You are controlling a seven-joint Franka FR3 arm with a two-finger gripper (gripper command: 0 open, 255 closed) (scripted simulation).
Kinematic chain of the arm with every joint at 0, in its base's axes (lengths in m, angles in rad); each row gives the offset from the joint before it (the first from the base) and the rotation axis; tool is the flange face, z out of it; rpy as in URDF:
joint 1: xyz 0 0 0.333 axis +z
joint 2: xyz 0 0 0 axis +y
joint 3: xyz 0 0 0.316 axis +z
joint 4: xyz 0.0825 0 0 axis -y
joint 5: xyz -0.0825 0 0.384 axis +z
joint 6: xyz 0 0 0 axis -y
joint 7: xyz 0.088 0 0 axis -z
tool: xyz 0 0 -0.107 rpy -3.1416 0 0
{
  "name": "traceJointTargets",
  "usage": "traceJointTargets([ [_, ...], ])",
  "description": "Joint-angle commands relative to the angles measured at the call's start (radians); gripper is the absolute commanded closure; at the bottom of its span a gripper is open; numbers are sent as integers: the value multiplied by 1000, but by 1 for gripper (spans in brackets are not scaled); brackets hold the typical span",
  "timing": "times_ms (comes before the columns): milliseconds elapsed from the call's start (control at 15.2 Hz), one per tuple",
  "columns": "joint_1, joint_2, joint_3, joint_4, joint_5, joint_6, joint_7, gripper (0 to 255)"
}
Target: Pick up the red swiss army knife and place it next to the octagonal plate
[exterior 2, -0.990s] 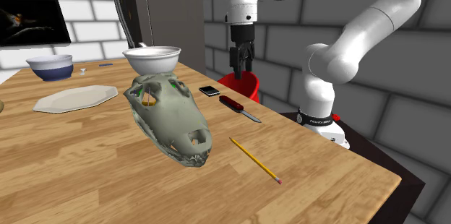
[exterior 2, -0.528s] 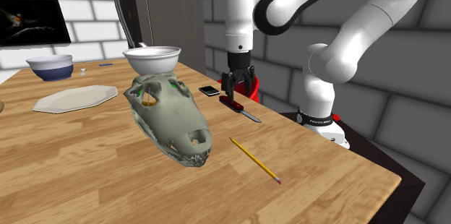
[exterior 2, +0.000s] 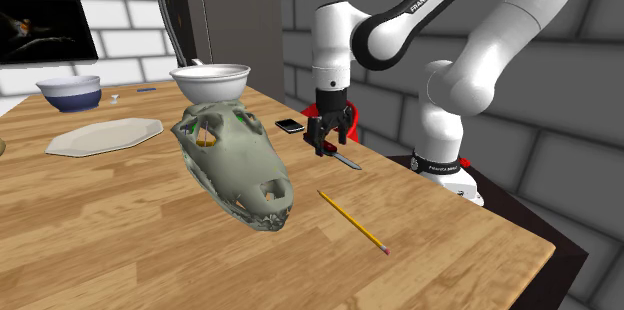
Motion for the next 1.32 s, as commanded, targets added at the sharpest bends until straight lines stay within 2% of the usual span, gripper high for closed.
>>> traceJointTargets([
  [0, 0, 7, 1, -1, 1, 9, 0, 0],
  [330, 0, 7, 1, -1, 1, 8, 0, 0],
  [396, 0, 7, 1, -1, 1, 8, 0, 255],
  [990, 0, 7, 1, -1, 1, 9, 0, 255],
  [1254, -2, -41, -7, 29, -8, -70, 2, 255],
])
